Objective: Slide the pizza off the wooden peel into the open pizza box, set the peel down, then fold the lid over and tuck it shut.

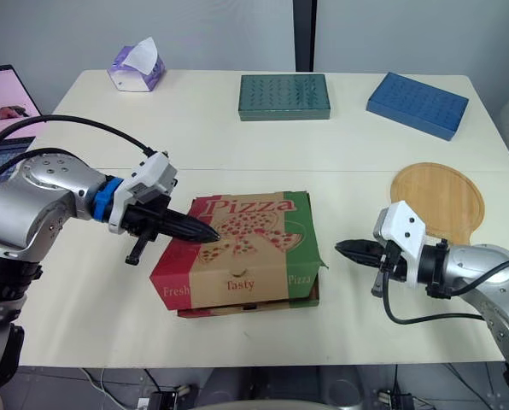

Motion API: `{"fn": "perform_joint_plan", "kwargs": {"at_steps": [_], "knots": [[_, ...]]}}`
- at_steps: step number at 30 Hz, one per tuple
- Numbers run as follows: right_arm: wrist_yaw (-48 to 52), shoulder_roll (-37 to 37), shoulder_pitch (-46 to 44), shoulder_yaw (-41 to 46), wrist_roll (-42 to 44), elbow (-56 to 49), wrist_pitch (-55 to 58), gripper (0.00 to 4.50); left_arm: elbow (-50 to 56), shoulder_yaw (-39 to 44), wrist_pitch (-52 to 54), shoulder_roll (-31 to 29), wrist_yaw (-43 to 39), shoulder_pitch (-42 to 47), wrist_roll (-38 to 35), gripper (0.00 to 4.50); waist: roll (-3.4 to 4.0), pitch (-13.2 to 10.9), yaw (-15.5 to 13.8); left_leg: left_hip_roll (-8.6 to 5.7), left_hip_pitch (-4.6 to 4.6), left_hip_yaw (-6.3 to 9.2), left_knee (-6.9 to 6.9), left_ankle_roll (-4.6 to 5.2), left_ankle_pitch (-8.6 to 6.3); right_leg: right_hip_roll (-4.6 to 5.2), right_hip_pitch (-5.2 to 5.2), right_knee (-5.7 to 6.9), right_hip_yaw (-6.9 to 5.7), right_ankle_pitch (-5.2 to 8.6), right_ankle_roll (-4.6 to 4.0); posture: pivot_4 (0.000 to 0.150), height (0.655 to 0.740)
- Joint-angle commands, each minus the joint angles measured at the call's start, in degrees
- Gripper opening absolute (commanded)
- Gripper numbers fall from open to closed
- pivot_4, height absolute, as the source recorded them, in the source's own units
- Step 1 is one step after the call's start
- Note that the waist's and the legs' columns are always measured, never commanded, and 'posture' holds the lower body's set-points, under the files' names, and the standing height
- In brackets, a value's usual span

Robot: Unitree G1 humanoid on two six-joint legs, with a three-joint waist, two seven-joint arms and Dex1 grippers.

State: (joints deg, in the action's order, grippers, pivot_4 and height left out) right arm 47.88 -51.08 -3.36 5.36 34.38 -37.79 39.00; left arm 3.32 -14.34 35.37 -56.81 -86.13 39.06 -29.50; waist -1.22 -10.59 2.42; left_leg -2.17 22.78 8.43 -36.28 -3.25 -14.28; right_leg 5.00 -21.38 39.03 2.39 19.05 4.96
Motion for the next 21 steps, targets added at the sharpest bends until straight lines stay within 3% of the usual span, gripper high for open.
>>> {"fn": "perform_joint_plan", "kwargs": {"at_steps": [1, 15, 20, 21], "knots": [[1.03, 0.94, -1.7, -2.67, -0.46, -1.45, -1.83, 0.02, 0.36, 1.35, -0.91, 0.3, -1.1, 0.14, 0.83, 0.0, 0.0, 0.0, 0.0, 0.0, 0.01, 0.03, -0.02, 0.0, 0.0, 0.0, 0.01, 0.01, -0.02, 0.0, 0.0, 0.15, 0.74], [1.44, 4.97, -4.19, -8.34, -1.0, 0.17, -1.83, 0.02, 2.39, 3.23, 0.24, 1.53, 1.02, -1.6, 0.78, 0.0, 0.0, 0.0, 0.16, 0.0, 0.02, 0.09, -0.13, 0.0, 0.0, -0.01, 0.02, 0.06, -0.06, 0.0, 0.0, 0.15, 0.74], [2.6, 1.1, -0.99, -2.95, -2.13, 1.17, -2.38, 0.02, 2.5, 3.44, -0.18, 1.48, 1.03, -1.96, 1.13, 0.0, 0.0, 0.0, 0.08, -0.02, 0.04, 0.11, -0.16, 0.0, 0.0, -0.01, 0.03, 0.07, -0.06, 0.0, 0.0, 0.15, 0.74], [3.02, 0.07, -0.24, -1.19, -1.64, 1.13, -2.09, 0.38, 2.44, 3.5, -0.25, 1.46, 0.98, -2.0, 1.15, 0.0, 0.0, 0.0, 0.0, -0.03, 0.05, 0.1, -0.17, 0.01, 0.0, -0.01, 0.03, 0.07, -0.06, 0.0, 0.0, 0.15, 0.74]]}}
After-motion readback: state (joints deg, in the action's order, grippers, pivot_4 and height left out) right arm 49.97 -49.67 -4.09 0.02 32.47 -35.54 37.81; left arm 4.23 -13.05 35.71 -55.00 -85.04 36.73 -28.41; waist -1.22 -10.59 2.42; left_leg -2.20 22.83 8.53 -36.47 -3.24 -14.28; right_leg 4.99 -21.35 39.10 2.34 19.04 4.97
